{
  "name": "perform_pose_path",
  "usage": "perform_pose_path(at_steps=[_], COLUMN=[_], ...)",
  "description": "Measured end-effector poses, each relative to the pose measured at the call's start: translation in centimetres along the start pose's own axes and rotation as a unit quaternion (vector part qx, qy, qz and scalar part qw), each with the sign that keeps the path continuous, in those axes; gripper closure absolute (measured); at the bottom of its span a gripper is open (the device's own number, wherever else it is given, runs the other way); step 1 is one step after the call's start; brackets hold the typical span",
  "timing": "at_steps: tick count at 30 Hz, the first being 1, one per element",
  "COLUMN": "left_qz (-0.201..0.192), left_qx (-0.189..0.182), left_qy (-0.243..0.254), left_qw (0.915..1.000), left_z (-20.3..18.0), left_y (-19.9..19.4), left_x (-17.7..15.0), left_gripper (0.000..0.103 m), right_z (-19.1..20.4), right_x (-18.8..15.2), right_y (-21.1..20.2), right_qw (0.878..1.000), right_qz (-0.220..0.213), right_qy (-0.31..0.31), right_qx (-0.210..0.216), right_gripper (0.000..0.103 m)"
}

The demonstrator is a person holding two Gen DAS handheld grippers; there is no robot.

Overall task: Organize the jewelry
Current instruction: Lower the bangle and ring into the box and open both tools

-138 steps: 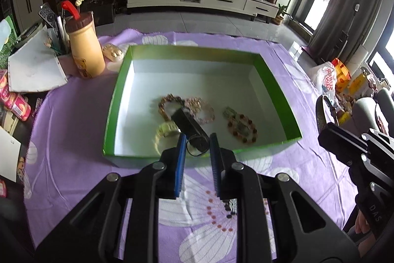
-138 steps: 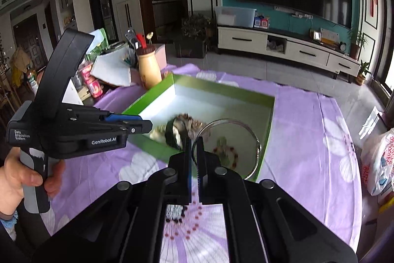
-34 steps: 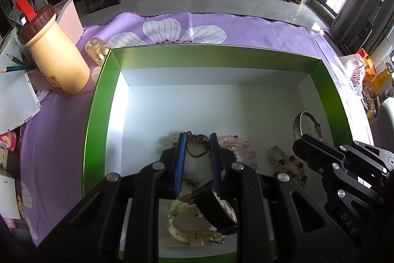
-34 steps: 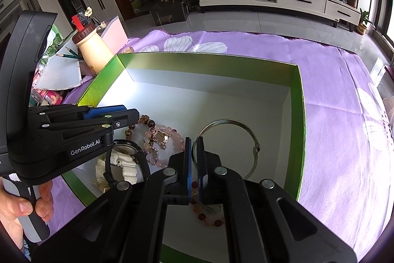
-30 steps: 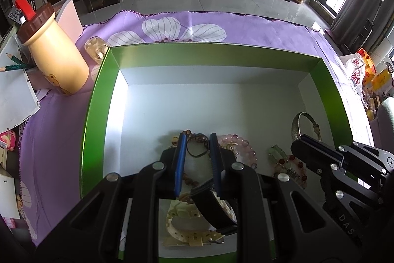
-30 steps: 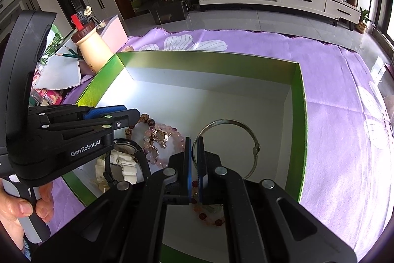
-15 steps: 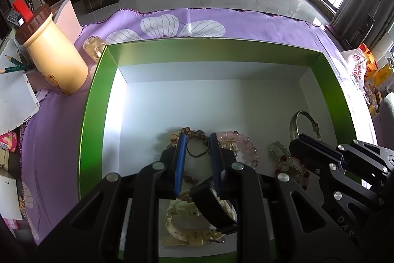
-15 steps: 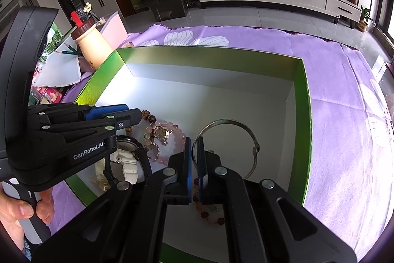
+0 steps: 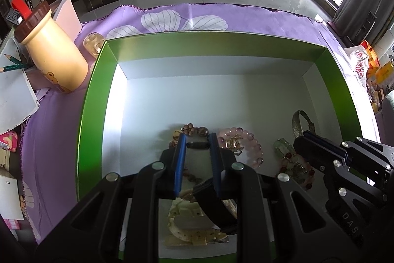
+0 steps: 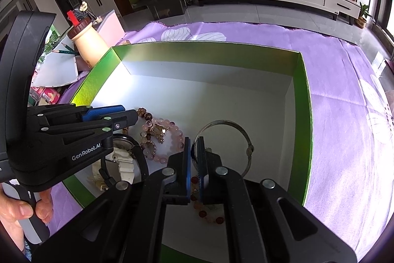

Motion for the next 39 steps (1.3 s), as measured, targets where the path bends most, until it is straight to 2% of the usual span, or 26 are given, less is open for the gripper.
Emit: perform_pose_path(at_steps=[20,23,27,36,39], left_qz=[0.0,-0.002,-0.003,-0.009,-0.015], left_qx=[-0.002,-0.002,-0.003,-0.002,-0.002], left_qy=[0.001,0.0,-0.001,0.0,0.003], left_qw=[1.0,1.0,1.0,1.0,0.9999], left_z=[-0.2,-0.2,-0.1,0.0,-0.2], left_y=[-0.2,-0.4,-0.7,-1.5,-2.2], left_x=[0.1,0.1,0.2,0.3,0.4], left_gripper=[0.083,0.079,0.075,0.059,0.05], right_z=[-0.1,0.0,0.1,0.1,0.1], right_x=[0.3,0.4,0.5,0.5,0.7], right_y=[-0.4,-0.7,-1.0,-1.8,-2.2], right_qw=[1.0,1.0,1.0,1.0,1.0], right_qz=[-0.004,-0.007,-0.008,-0.013,-0.017], right_qy=[0.004,0.002,0.001,0.003,0.004], right_qx=[0.001,0.001,0.001,-0.002,-0.004], right_gripper=[0.096,0.092,0.091,0.088,0.086])
Point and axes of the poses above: each gripper's, at about its wrist camera, not at the fingertips, and y roughly the way its jaws point, z to its left, x to its top, the point moved 9 cm from there along y, roughly the way its jaws point, and after that the axes turned 2 degrees about x, right-handed, at the moved point
